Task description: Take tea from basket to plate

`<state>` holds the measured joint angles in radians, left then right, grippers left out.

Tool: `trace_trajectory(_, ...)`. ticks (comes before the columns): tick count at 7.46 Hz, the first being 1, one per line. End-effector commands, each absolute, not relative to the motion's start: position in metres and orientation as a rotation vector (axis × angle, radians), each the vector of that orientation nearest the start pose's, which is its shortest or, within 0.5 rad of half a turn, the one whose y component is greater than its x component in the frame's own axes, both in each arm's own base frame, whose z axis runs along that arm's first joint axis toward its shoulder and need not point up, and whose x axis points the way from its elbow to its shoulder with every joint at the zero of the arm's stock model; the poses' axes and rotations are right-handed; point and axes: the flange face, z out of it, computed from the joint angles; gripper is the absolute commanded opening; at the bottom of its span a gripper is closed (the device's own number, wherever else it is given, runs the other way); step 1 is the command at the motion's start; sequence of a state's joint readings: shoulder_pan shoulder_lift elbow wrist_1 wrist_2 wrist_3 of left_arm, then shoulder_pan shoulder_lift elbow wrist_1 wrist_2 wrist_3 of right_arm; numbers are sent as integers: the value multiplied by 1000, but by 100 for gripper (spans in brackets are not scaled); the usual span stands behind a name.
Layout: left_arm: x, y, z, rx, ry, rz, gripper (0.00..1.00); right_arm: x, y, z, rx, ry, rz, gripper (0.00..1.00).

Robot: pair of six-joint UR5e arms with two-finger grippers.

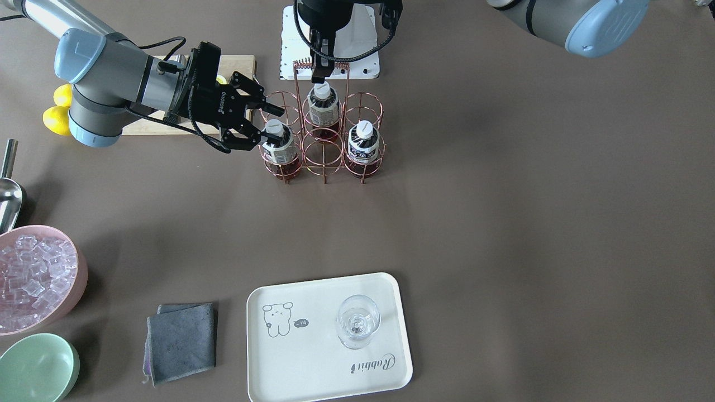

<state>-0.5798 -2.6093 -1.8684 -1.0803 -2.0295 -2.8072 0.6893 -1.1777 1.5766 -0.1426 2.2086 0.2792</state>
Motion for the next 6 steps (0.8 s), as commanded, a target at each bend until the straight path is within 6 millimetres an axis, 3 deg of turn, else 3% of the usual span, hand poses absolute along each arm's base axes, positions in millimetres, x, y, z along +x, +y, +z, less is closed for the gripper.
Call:
trace_trajectory(1,446,-398,-18,-747,714,-1479,0,-393,-427,285,1288,-1390,-997,0)
trace_trajectory(4,446,-398,-18,-747,714,-1479,0,-359,-438,269,1310,-1394,-990,0)
trace_trajectory(6,446,-398,-18,-747,714,-1479,0,-341,-444,246,1303,-1430,-929,0)
